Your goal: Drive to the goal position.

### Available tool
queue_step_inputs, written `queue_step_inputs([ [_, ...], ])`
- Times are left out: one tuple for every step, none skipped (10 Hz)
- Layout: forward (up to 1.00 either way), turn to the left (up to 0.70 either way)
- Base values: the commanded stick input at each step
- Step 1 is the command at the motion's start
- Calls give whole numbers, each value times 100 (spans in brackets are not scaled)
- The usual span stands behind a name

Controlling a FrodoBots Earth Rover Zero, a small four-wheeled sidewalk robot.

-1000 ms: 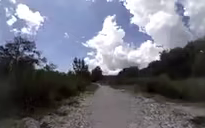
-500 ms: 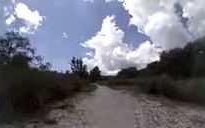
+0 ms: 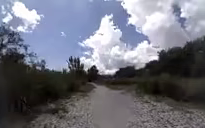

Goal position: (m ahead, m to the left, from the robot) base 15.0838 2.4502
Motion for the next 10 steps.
queue_step_inputs([
  [70,0],
  [70,0],
  [70,0],
  [70,0],
  [70,0],
  [70,0],
  [70,0],
  [70,0],
  [70,0],
  [70,0],
])
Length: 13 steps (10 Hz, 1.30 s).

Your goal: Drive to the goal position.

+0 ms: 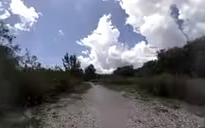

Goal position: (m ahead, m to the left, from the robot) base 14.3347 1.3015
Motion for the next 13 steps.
queue_step_inputs([
  [70,0],
  [70,0],
  [70,0],
  [70,0],
  [70,15],
  [70,35],
  [70,35],
  [70,35],
  [70,35],
  [70,15],
  [70,0],
  [70,0],
  [70,0],
])
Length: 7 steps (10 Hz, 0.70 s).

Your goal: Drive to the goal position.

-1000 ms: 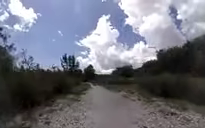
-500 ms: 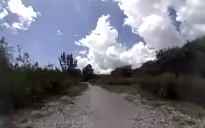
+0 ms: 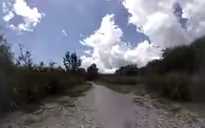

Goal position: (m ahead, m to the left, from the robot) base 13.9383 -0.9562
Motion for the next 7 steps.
queue_step_inputs([
  [70,0],
  [70,0],
  [70,0],
  [70,0],
  [70,0],
  [70,0],
  [70,0],
])
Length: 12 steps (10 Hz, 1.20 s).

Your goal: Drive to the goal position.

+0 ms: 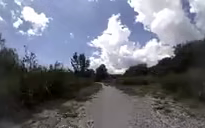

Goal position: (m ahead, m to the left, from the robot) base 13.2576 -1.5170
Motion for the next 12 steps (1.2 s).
queue_step_inputs([
  [70,0],
  [70,0],
  [70,0],
  [70,0],
  [70,0],
  [70,0],
  [70,0],
  [70,0],
  [70,0],
  [70,0],
  [70,0],
  [70,0],
])
